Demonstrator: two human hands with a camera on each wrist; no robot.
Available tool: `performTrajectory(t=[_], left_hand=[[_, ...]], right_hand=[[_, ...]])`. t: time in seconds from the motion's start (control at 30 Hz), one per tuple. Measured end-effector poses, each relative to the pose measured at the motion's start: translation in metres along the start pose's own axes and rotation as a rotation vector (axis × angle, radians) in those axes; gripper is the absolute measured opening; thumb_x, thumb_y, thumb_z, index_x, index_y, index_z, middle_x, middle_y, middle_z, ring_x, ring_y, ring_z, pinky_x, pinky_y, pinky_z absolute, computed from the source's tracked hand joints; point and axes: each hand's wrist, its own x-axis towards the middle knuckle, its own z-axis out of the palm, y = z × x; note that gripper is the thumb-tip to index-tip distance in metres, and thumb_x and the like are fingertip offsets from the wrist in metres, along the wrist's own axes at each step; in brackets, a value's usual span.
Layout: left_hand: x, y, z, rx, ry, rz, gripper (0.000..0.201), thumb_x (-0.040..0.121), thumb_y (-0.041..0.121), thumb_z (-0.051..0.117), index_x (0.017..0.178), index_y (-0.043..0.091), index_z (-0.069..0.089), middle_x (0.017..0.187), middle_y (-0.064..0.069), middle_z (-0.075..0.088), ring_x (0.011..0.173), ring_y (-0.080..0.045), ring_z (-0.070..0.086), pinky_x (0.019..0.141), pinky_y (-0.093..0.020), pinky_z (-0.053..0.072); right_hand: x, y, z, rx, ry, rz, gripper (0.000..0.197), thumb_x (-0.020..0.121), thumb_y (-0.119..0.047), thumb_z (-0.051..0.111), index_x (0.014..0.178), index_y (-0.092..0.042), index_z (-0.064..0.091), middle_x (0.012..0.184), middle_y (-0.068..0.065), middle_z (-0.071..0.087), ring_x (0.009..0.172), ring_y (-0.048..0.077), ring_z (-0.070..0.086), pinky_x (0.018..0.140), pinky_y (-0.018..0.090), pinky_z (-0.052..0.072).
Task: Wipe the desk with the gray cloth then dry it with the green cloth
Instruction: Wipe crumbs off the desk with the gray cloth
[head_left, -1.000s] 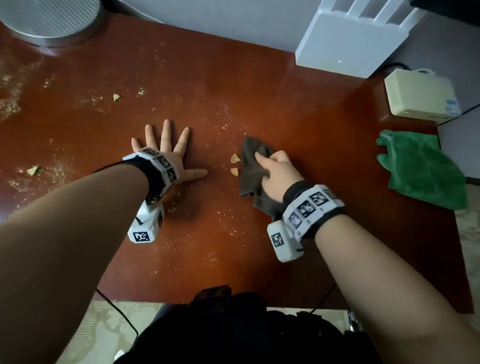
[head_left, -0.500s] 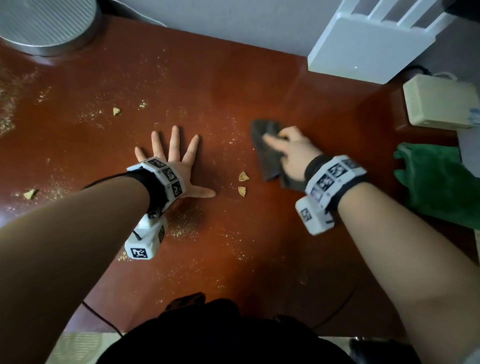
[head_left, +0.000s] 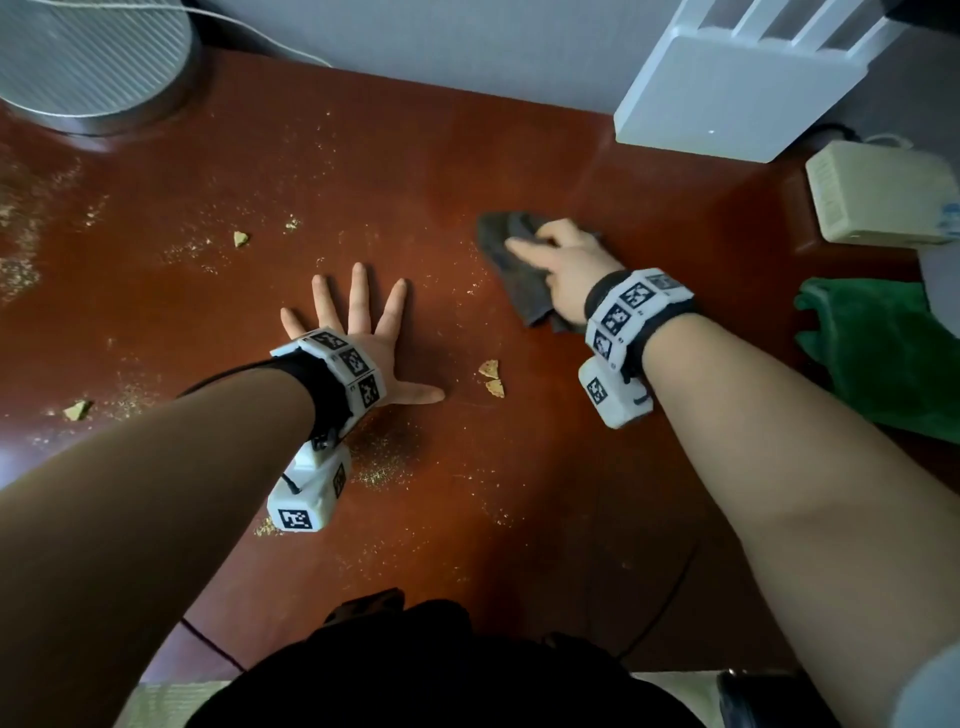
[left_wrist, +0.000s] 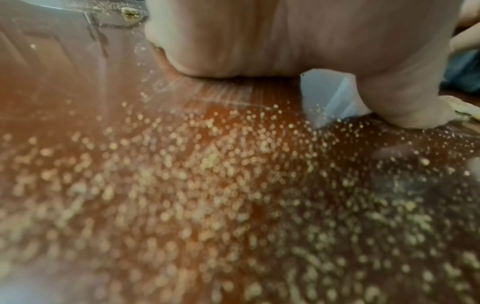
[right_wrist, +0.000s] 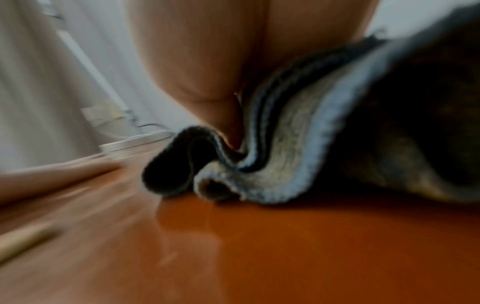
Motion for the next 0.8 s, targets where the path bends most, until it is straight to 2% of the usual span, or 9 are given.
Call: performTrajectory(t=[0.03,0.07,0.13,0.2,0.33,0.4,0.67,0.73,0.8], left_hand=[[-0.001,-0.001,0.0,-0.005,-0.001,0.004,0.128,0.054,0.089,0.049,0.136,0.038,-0.036,0.144,-0.002,-0.044,0.137,-0.041,-0.026,0.108,-0.067,0.002],[-0.002,-0.001,-0.001,-0.009,0.0,0.011,0.129,0.054,0.089,0.049,0.136,0.038,-0.036,0.144,-0.002,-0.044,0.137,-0.042,-0.026,0.108,-0.067,0.001],[-0.004,-0.002,-0.001,-0.01,0.007,0.025,0.129,0.054,0.088,0.051,0.137,0.037,-0.035,0.145,-0.003,-0.043,0.137,-0.042,-0.026,0.108,-0.067,0.001],[-0.006,-0.002,-0.001,-0.006,0.019,0.035,0.131,0.053,0.089,0.051,0.138,0.037,-0.034,0.146,-0.003,-0.042,0.138,-0.042,-0.025,0.107,-0.068,0.002],[-0.006,-0.005,-0.002,0.001,0.017,0.042,0.132,0.051,0.09,0.051,0.138,0.036,-0.033,0.146,-0.004,-0.041,0.138,-0.043,-0.024,0.106,-0.068,0.002],[-0.006,-0.005,-0.002,-0.001,0.023,0.053,0.131,0.052,0.089,0.05,0.139,0.036,-0.032,0.147,-0.004,-0.041,0.137,-0.043,-0.024,0.106,-0.068,0.001],[-0.017,-0.013,0.01,0.024,0.119,0.121,0.12,0.058,0.092,0.039,0.143,0.037,-0.025,0.152,-0.001,-0.031,0.141,-0.038,-0.019,0.107,-0.067,0.004],[-0.021,-0.017,0.019,0.045,0.127,0.139,0.114,0.061,0.091,0.036,0.143,0.038,-0.024,0.152,0.001,-0.031,0.142,-0.035,-0.019,0.109,-0.065,0.003],[-0.03,-0.02,0.033,0.071,0.129,0.154,0.108,0.066,0.089,0.032,0.143,0.037,-0.024,0.152,0.001,-0.03,0.142,-0.033,-0.02,0.11,-0.063,0.001]], right_hand=[[-0.007,-0.01,0.004,-0.07,-0.069,-0.092,0.053,0.095,-0.008,0.04,0.137,-0.039,0.037,0.143,-0.002,0.028,0.099,0.014,0.05,0.063,0.021,0.046],[-0.014,-0.017,0.007,-0.128,-0.135,-0.158,0.059,0.094,-0.003,0.038,0.138,-0.043,0.036,0.145,-0.004,0.025,0.101,0.009,0.045,0.059,0.019,0.046],[-0.027,-0.02,0.013,-0.243,-0.238,-0.284,0.066,0.092,0.004,0.034,0.134,-0.047,0.04,0.145,-0.01,0.026,0.117,0.009,0.038,0.08,0.027,0.049],[-0.04,-0.011,0.006,-0.226,-0.235,-0.297,0.063,0.092,0.003,0.032,0.129,-0.046,0.048,0.139,-0.011,0.035,0.123,0.014,0.038,0.098,0.033,0.042],[-0.062,0.027,-0.014,0.006,0.169,0.068,0.053,0.092,0.001,0.036,0.135,-0.028,0.047,0.137,0.005,0.037,0.124,0.025,0.041,0.109,0.033,0.032],[-0.081,0.047,-0.014,0.041,0.267,0.304,0.052,0.093,-0.003,0.038,0.14,-0.024,0.041,0.138,0.009,0.033,0.122,0.031,0.043,0.107,0.035,0.032],[-0.208,0.062,0.06,0.085,0.153,0.778,0.059,0.095,-0.007,0.038,0.148,-0.028,0.022,0.143,0.008,0.023,0.124,0.034,0.038,0.102,0.038,0.035],[-0.218,0.046,0.078,0.089,0.155,0.784,0.06,0.095,-0.008,0.037,0.148,-0.03,0.018,0.145,0.006,0.02,0.128,0.033,0.033,0.101,0.038,0.036],[-0.22,0.025,0.091,0.054,0.142,0.669,0.061,0.094,-0.007,0.036,0.149,-0.028,0.017,0.145,0.006,0.018,0.129,0.033,0.029,0.103,0.039,0.035]])
